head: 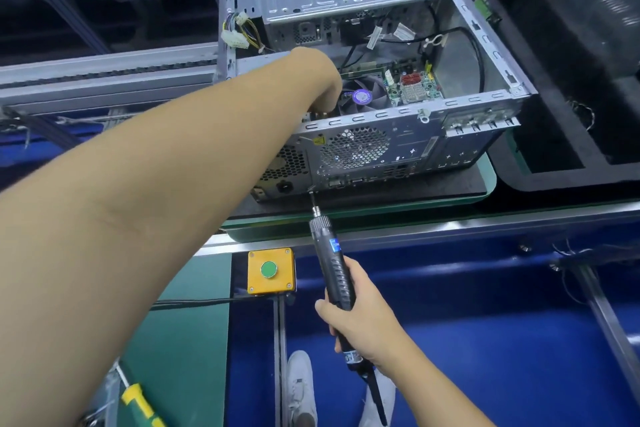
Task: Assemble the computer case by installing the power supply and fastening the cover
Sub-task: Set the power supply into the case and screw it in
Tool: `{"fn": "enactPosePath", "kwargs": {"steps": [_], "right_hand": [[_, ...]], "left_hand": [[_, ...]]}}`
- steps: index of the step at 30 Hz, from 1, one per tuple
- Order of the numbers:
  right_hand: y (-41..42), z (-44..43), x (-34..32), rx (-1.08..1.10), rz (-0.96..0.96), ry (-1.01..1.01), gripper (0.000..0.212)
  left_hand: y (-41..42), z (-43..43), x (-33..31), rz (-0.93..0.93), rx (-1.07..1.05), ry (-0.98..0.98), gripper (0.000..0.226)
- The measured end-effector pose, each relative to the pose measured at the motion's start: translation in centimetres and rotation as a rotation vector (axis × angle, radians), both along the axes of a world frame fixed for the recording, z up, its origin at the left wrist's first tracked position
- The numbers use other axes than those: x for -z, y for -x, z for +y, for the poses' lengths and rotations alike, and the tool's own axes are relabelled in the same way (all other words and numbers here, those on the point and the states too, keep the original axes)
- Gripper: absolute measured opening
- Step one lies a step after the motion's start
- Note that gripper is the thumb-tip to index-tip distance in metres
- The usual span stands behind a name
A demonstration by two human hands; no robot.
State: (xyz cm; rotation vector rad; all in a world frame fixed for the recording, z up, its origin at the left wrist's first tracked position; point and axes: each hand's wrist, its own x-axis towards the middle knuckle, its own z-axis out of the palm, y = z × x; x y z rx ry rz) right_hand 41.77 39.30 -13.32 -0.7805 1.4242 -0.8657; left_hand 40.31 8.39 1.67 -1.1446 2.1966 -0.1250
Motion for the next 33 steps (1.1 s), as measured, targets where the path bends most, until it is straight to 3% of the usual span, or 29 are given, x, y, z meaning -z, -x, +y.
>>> {"fn": "enactPosePath", "kwargs": {"steps": [5,9,12,14,22,25,29,33], "right_hand": [[0.0,0.0,0.1,0.015,-0.044,-0.003,0.061],[0.1,-0.1,-0.4,0.032,-0.149,-0.042,0.05],[-0.1,-0.1,-1.1,0.048,-0.338,-0.058,0.036],[-0.2,0.0,-1.4,0.056,-0.388,-0.067,0.037],[0.0,0.2,-1.1,0.053,-0.343,-0.069,0.037],[-0.3,0.2,-1.0,0.067,-0.348,-0.059,0.041],[-0.4,1.0,-1.0,0.039,-0.336,-0.053,0.033],[-0.2,1.3,-0.9,0.032,-0.284,-0.047,0.042]], "left_hand": [[-0.1,-0.3,-0.3,0.111,0.151,-0.007,0.017],[-0.6,-0.4,-0.9,0.318,0.195,0.112,0.015],[-1.5,-0.7,-2.0,0.531,0.144,0.184,0.012],[-2.5,-0.7,-2.7,0.672,0.096,0.195,0.022],[-8.1,2.6,-4.4,1.301,-0.069,0.25,0.028],[-10.7,4.8,-4.9,1.562,-0.095,0.374,0.025],[-13.5,7.8,-3.9,1.745,-0.147,0.617,0.018],[-15.1,10.1,-0.3,1.849,-0.418,0.57,0.017]]}}
